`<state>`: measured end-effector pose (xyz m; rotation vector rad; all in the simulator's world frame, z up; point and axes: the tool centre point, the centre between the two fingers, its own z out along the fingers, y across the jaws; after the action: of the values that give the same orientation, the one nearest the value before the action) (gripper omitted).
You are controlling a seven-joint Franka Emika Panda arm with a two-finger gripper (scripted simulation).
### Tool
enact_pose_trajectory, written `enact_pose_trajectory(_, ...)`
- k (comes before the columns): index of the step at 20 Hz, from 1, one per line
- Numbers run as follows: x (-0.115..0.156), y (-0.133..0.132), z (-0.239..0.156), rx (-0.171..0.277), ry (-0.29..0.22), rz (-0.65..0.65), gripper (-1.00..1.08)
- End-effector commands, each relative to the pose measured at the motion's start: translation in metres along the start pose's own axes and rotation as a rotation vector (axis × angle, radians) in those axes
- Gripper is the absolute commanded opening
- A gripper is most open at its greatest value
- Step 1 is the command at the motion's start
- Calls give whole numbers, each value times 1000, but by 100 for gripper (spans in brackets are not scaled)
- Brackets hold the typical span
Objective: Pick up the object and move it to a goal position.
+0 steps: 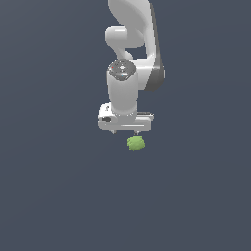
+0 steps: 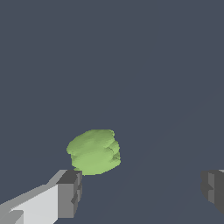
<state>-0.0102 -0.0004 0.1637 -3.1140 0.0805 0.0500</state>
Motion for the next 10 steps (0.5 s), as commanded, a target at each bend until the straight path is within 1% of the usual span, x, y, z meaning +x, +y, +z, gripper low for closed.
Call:
enact_pose_trajectory(1, 0, 0, 0, 0, 0, 0, 100)
enact_pose_trajectory(4, 1, 4, -1, 2, 1, 10, 100)
enact_pose_trajectory(10, 6, 23, -4, 13, 6, 58, 100)
